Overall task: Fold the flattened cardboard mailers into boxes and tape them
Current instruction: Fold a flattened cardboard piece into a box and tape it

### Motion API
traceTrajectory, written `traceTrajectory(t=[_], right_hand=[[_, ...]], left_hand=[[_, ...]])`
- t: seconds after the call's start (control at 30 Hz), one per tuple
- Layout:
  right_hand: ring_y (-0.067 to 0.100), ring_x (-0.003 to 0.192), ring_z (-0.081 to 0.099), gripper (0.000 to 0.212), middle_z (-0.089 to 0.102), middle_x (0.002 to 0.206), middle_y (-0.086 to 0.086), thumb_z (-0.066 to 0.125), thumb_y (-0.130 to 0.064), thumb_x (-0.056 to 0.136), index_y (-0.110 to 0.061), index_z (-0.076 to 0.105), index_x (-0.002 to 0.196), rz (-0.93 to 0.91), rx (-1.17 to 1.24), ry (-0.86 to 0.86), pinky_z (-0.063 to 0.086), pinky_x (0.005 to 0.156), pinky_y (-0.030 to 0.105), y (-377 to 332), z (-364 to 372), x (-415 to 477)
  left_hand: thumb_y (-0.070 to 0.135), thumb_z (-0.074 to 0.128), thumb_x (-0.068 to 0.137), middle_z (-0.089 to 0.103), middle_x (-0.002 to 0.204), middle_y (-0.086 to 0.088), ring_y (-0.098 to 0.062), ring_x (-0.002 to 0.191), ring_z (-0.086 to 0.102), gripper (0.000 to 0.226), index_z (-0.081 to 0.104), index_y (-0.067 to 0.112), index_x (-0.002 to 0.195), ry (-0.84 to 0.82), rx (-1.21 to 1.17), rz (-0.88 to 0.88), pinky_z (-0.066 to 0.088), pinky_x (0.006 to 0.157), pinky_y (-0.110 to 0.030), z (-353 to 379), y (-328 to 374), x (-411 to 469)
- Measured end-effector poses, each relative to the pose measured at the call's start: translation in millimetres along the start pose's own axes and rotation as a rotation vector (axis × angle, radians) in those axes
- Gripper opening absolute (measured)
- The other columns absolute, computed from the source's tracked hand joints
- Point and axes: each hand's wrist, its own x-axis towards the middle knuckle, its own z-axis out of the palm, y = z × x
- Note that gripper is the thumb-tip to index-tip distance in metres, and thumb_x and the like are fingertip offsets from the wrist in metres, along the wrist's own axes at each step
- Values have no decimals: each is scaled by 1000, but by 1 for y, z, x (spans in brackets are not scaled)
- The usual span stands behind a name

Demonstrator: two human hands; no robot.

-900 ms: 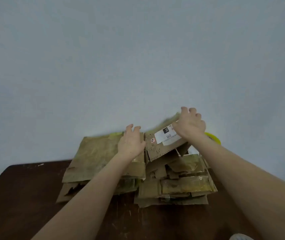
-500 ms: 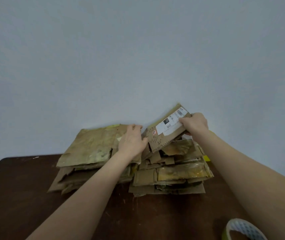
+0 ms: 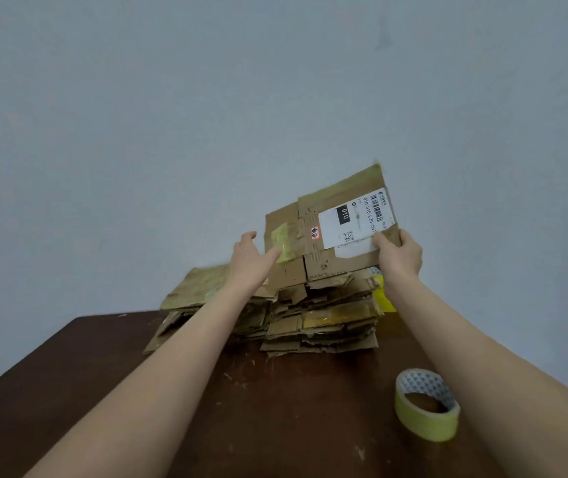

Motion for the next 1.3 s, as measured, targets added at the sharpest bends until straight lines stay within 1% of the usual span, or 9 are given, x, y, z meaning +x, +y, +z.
traceTrajectory(t=[0.2,0.33,0.6,0.73,0.87,0.93,1.13,1.2,1.3], right_hand=[[15,89,62,22,67,104,-1,59,-9,91,-16,62,112,149,329,-189,53,68,28,-1,-21,-44],[16,89,61,20,67,103,-3,60,-13,93,-27,61,108,232,319,-423,49,72,33,18,-24,-79],[12,108,60,48,65,115,-9,74,-5,78,-29,55,115,-48,-172,-700,52,92,37,68,-24,-120],[13,107,58,59,63,111,-10,78,-9,73,-31,47,118,-151,-341,-645,49,90,36,85,-18,-131],[12,116,54,77,58,124,-9,79,-23,72,-35,39,137,-215,-479,-649,48,96,43,111,-20,-135],[9,120,50,75,54,129,-10,73,-33,79,-39,33,142,-235,-524,-725,46,99,39,122,-24,-139],[2,121,42,87,35,143,-13,69,-32,87,-35,12,153,-382,-445,-725,39,100,26,110,-19,-135],[2,121,42,83,31,143,-17,69,-34,86,-33,19,152,-429,-484,-753,41,100,29,101,-15,-134],[9,124,46,59,34,145,-14,63,-42,88,-22,48,140,-429,-612,-801,43,101,35,99,-12,-131]], left_hand=[[46,65,85,13,158,-13,-31,143,22,98,3,12,153,85,-61,-115,27,113,-46,-42,-2,-26],[60,73,70,31,152,-9,-29,135,37,112,11,13,151,76,-210,-202,35,110,-47,-68,-24,-47],[41,80,70,39,143,2,-18,127,42,106,15,19,150,-6,-245,-177,40,101,-34,-89,-90,-96],[60,88,42,36,149,3,-16,133,41,137,8,35,151,-104,-269,-130,37,110,-42,-89,-105,-107],[20,84,70,41,141,7,8,108,49,117,2,36,152,-242,-319,-122,47,83,-12,-81,-123,-114],[10,81,72,43,141,5,6,105,53,116,1,37,151,-323,-320,-135,49,76,-10,-73,-136,-118],[56,79,56,36,150,7,-10,131,44,95,22,69,131,-228,-282,-68,42,104,-33,-64,-145,-126],[60,77,63,30,154,8,0,136,34,88,28,61,137,-209,-261,-16,38,106,-28,-61,-142,-125],[41,70,78,38,146,8,18,110,48,89,21,25,151,-181,-297,-47,42,81,-4,-52,-144,-123]])
